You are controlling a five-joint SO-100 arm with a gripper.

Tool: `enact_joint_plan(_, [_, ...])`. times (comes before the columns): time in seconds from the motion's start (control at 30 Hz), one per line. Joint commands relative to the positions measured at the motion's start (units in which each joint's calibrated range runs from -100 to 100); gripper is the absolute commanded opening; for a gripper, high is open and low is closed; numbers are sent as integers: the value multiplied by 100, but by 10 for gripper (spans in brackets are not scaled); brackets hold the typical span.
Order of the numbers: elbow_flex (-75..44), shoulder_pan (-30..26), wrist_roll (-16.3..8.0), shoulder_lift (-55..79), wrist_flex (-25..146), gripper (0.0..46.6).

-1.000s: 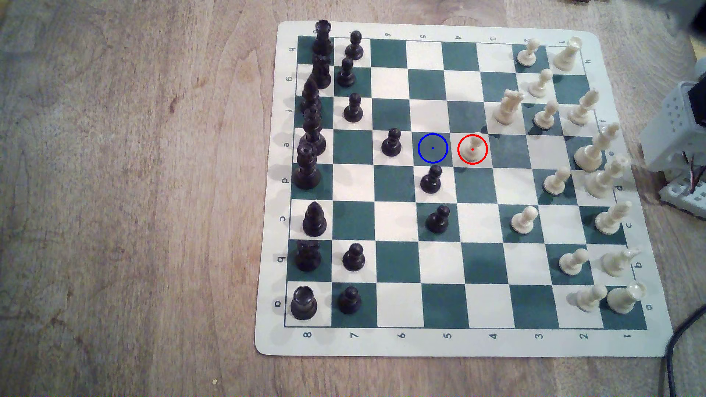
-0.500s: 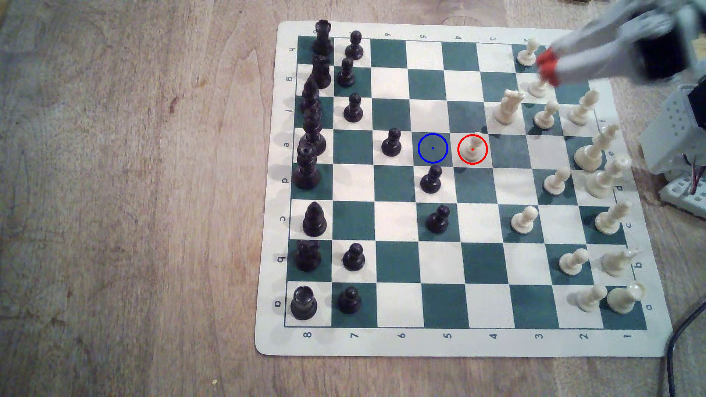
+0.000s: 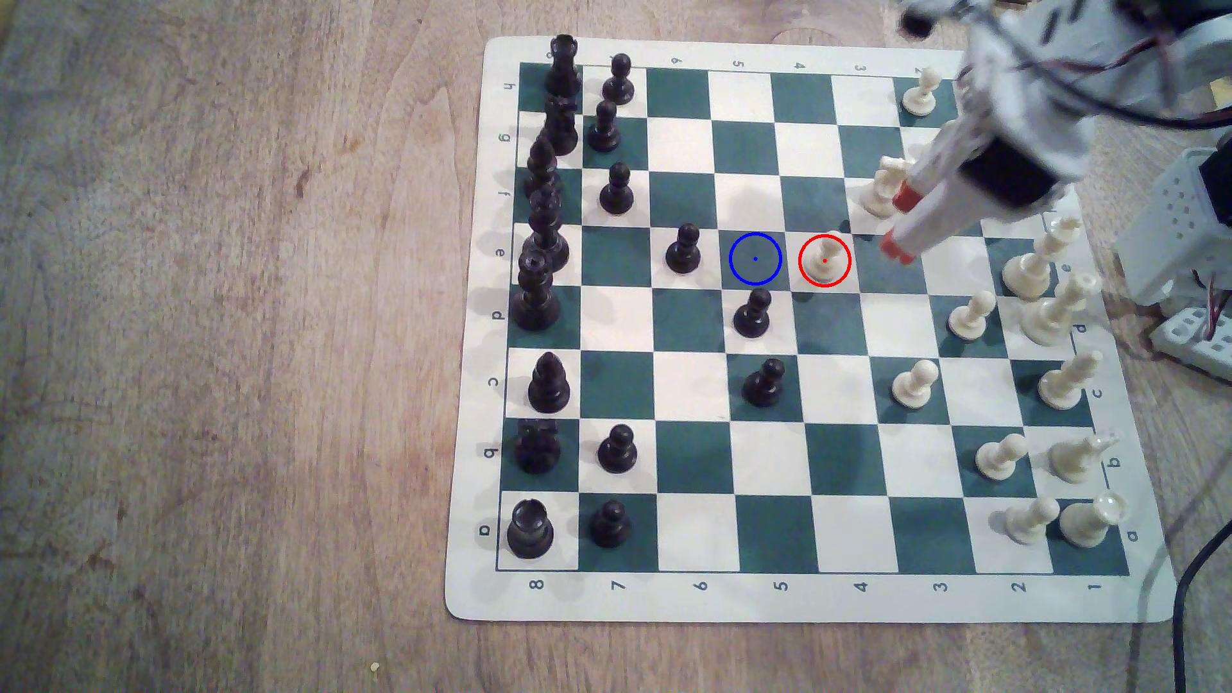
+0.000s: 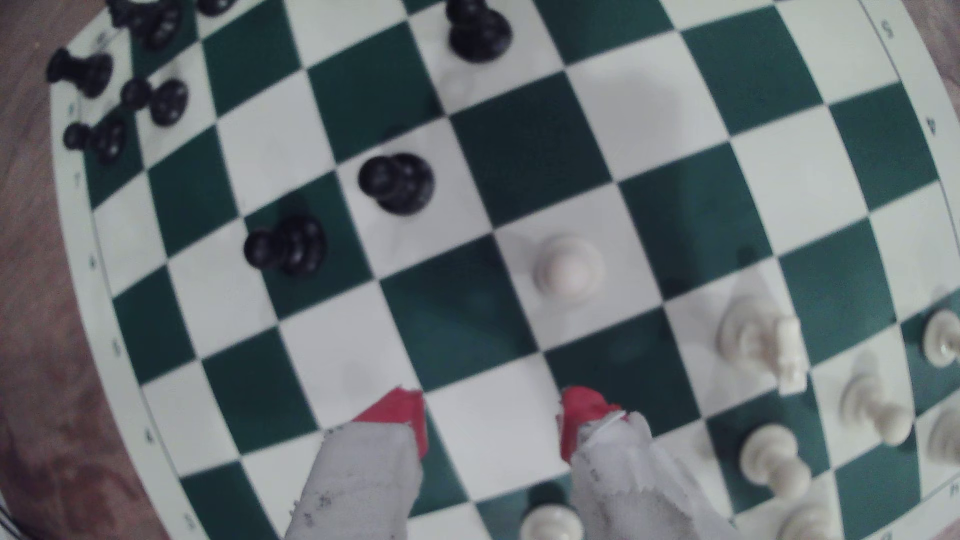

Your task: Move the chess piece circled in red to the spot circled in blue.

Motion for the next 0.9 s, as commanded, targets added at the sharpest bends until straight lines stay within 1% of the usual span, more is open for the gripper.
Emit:
enact_joint_plan(0.0, [-471,23,-44,527,-327,136])
enact_joint_plan(0.1, [-480,94,-39,926,-622,165])
enact_joint_plan(0.2, [-525,211,-15,1215,-843,182])
enact_joint_plan(0.27, [-543,273,-5,1334,-950,186])
enact_joint_plan(0.47, [-643,461,15,1843,-1261,178])
enact_joint_plan(0.73, [-779,375,-20,2165,-1343,154])
enact_joint_plan(0.8, [-797,305,-34,2191,-1343,138])
enact_joint_plan(0.87, [-815,281,-44,2208,-1343,136])
